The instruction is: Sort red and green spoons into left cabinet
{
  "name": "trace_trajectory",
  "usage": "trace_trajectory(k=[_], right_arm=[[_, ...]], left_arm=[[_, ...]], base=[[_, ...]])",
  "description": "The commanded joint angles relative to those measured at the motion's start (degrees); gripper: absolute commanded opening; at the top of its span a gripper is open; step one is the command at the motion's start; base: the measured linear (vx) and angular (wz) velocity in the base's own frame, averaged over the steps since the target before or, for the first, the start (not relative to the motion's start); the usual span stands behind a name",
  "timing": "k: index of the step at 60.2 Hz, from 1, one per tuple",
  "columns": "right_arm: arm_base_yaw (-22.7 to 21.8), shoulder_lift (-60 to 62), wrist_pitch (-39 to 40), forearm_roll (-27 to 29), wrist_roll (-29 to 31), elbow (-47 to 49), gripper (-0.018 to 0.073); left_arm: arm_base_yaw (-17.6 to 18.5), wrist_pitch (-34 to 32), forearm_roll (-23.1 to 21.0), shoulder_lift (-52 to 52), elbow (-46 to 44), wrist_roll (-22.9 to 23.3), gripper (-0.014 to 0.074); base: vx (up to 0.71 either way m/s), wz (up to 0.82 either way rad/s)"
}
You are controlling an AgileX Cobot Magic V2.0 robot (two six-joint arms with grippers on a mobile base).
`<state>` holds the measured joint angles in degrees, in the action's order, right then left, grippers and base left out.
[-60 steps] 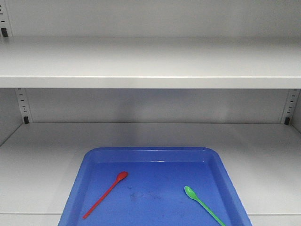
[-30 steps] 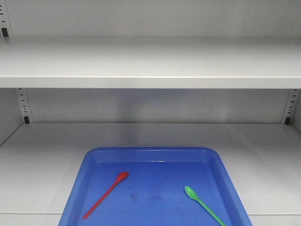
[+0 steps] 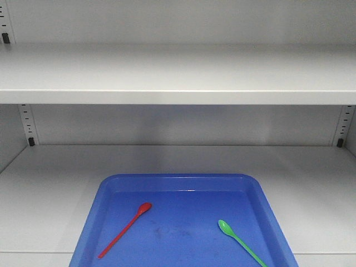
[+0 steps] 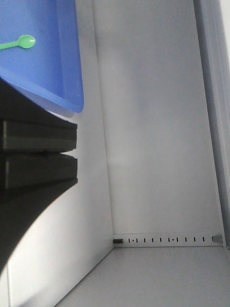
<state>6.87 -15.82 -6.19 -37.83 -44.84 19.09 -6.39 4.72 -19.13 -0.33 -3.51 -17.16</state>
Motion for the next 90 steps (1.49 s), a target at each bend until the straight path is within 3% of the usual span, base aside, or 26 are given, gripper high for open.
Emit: trace_trajectory(k=[1,6,14,18,83,90], right_arm=[[0.03,-0.49,3.81,-0.68,0.05,1.87,-0.0003],[0.03,-0.49,3.81,-0.68,0.05,1.87,-0.0003],[0.03,-0.49,3.81,-0.68,0.05,1.87,-0.0003],[0.03,-0.49,3.81,-0.68,0.05,1.87,-0.0003],[0.02,-0.49,3.81,-0.75,0.05,1.87,-0.0001],[0.02,-0.49,3.01,1.51,4.67,1.87,-0.0001]], left_arm=[[-0.07,-10.3,2.02,-1.47,2.26,4.79,0.0003],[-0.07,-13.56,4.69,-1.47,4.88,9.73,0.0003],[0.27,-10.77,12.13,-1.47,4.99,17.16,0.0003],[0.46,-10.31,14.14,-1.47,4.99,18.79,0.0003],[0.46,-8.36,13.93,-1.42,4.99,18.92,0.0003],[0.46,-8.36,13.93,-1.42,4.99,18.92,0.0003]], base=[[0.0,0.0],[0.0,0.0],[0.0,0.0],[0.0,0.0],[0.0,0.0],[0.0,0.0]])
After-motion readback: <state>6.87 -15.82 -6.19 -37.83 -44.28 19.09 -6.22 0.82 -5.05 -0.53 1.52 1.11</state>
